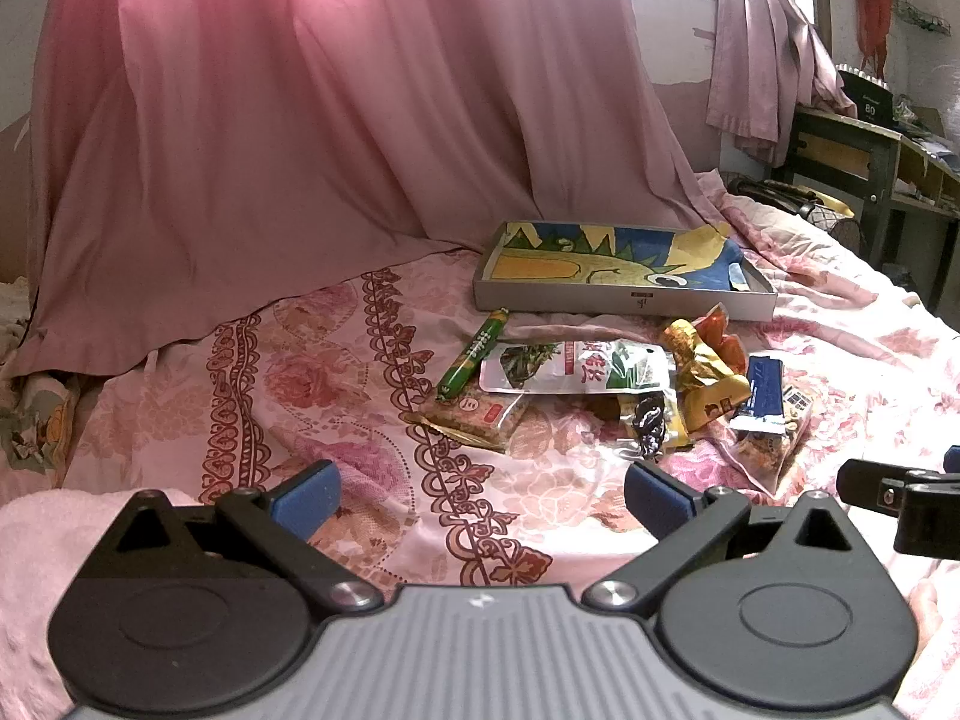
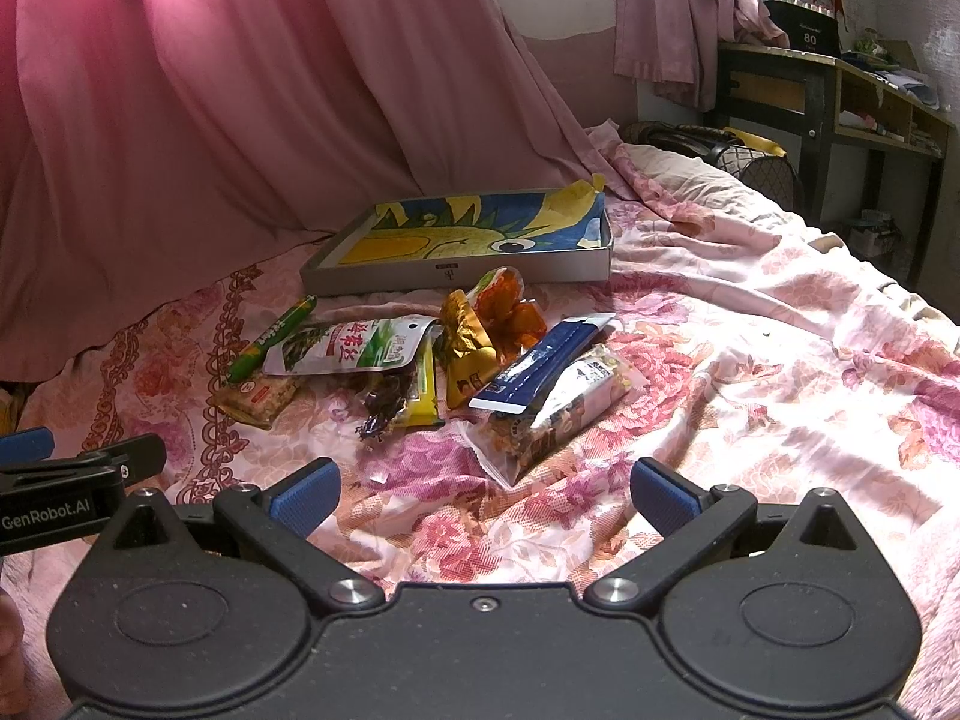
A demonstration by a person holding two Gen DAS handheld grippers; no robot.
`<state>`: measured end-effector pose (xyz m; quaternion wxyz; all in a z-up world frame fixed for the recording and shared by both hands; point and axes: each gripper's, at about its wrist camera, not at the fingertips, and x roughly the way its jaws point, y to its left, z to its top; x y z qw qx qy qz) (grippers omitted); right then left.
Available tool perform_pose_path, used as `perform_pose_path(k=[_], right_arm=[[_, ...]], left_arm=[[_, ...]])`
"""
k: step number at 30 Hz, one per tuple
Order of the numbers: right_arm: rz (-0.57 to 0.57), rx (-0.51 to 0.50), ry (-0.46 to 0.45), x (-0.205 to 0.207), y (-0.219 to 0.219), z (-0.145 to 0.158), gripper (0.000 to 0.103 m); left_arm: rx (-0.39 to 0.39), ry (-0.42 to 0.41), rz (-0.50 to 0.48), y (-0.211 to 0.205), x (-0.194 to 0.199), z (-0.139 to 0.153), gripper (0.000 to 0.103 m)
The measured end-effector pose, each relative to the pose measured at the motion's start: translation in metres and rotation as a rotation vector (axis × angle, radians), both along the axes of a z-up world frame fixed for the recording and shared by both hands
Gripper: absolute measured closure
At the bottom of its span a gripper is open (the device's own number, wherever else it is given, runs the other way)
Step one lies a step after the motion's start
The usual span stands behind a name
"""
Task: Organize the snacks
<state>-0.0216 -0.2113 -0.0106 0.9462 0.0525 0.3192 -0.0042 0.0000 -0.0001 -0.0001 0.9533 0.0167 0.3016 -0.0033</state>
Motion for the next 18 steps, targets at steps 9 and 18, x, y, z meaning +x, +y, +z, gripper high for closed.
perform_pose_path(k=[9,18], right_arm=[[0.0,-0.001,0.001,0.0004,0.0001,0.0002,0.001],[0.018,-0.004,-0.003,0.0001,0.0015,-0.0017,0.001]], left_arm=[[0.0,0.001,0.0,0.0,0.0,0.0,0.0],[0.001,0.005,-0.002,0.0,-0.0004,0.0001,0.0]])
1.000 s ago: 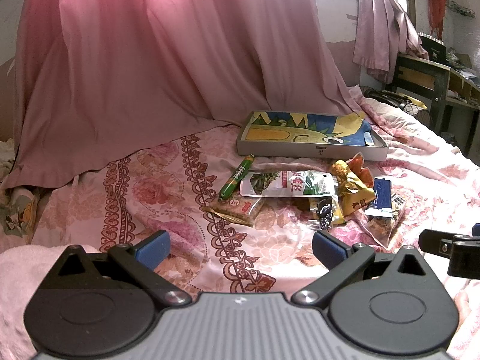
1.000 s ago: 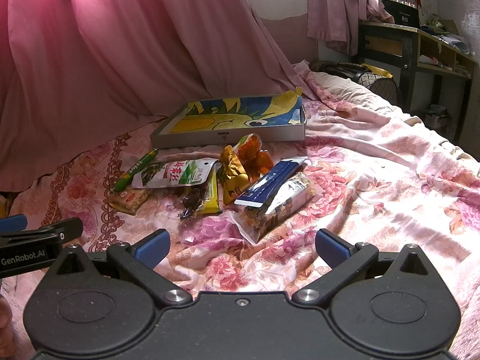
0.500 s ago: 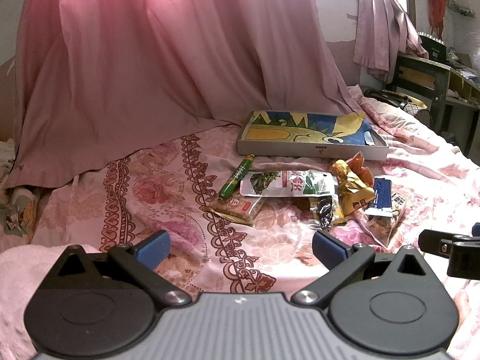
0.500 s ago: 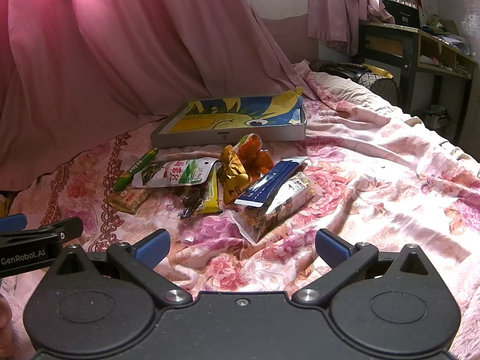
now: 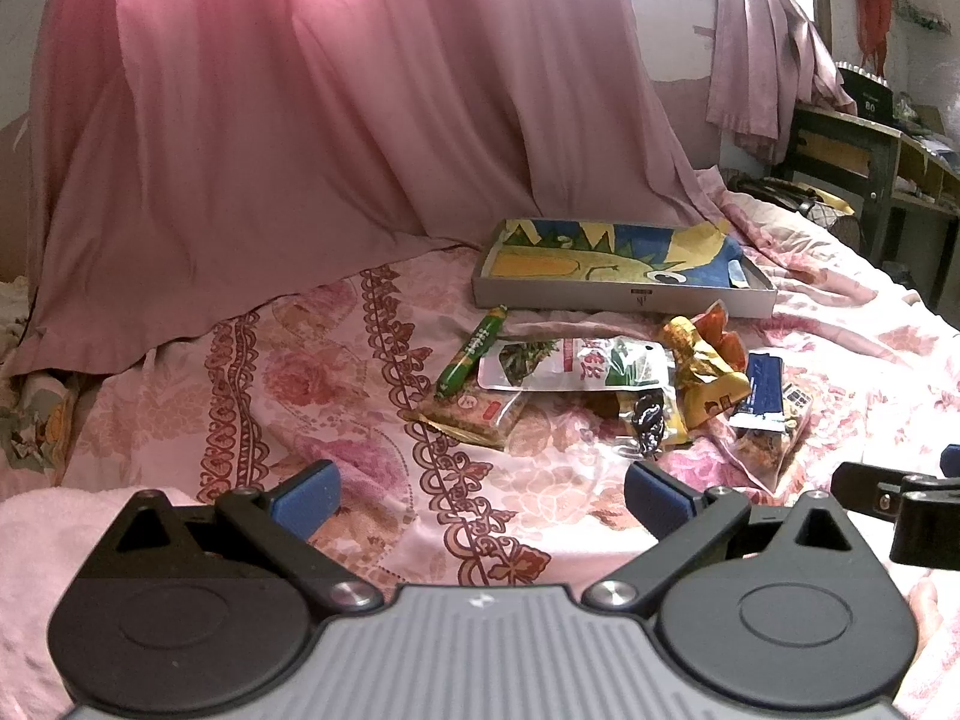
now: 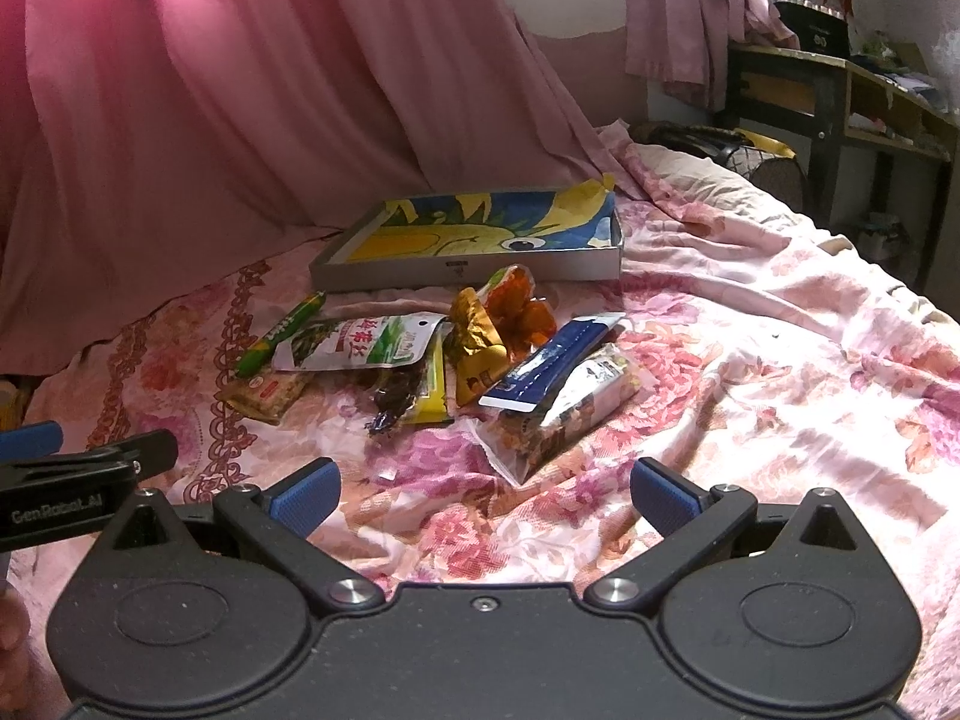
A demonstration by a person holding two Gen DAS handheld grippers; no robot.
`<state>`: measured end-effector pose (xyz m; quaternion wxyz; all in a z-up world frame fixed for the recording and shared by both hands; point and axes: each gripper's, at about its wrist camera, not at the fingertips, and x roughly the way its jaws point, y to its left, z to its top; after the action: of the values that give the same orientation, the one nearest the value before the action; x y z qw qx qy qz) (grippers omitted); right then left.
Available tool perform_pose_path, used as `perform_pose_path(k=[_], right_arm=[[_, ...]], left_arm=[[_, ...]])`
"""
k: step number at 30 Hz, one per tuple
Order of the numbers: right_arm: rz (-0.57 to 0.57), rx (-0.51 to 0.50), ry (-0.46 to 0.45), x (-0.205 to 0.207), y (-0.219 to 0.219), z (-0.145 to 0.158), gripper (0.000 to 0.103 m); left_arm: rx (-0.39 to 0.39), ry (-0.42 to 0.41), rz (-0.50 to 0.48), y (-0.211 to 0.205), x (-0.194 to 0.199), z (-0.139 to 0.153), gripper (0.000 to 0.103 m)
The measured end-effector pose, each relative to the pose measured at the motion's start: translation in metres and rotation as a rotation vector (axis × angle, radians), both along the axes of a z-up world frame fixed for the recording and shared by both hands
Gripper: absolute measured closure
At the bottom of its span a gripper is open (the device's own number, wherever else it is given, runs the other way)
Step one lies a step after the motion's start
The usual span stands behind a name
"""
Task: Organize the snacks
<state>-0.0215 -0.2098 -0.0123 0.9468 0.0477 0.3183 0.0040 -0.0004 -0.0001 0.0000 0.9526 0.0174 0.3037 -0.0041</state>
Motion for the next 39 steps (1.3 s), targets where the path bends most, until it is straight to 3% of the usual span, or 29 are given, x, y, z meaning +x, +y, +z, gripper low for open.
perform_pose_path(k=[14,20,24,34,39], right_arm=[[0.012,0.068,0.01,0.001,-0.008,0.002,0.001],[0.042,0.077,0.043,0.01,-0.005,0.002,0.001],[0.079,0.078,0.082,0.024,-0.002,-0.001,0.001],[0.214,-0.09,0.102,0.068,0.009,0.0,0.001],[0.253,-0.082,0.097,0.087,0.015,-0.007,0.001]], left_arm=[[0.026,0.036,-0.012,-0.005,0.006,-0.005,0.0],[-0.005,0.103,-0.014,-0.002,0.019,-0.008,0.0],[0.018,0.165,-0.018,-0.005,0.031,-0.014,0.0],[-0.088,0.242,-0.04,0.012,0.084,-0.011,0.0],[-0.098,0.268,-0.047,0.019,0.119,-0.01,0.0]])
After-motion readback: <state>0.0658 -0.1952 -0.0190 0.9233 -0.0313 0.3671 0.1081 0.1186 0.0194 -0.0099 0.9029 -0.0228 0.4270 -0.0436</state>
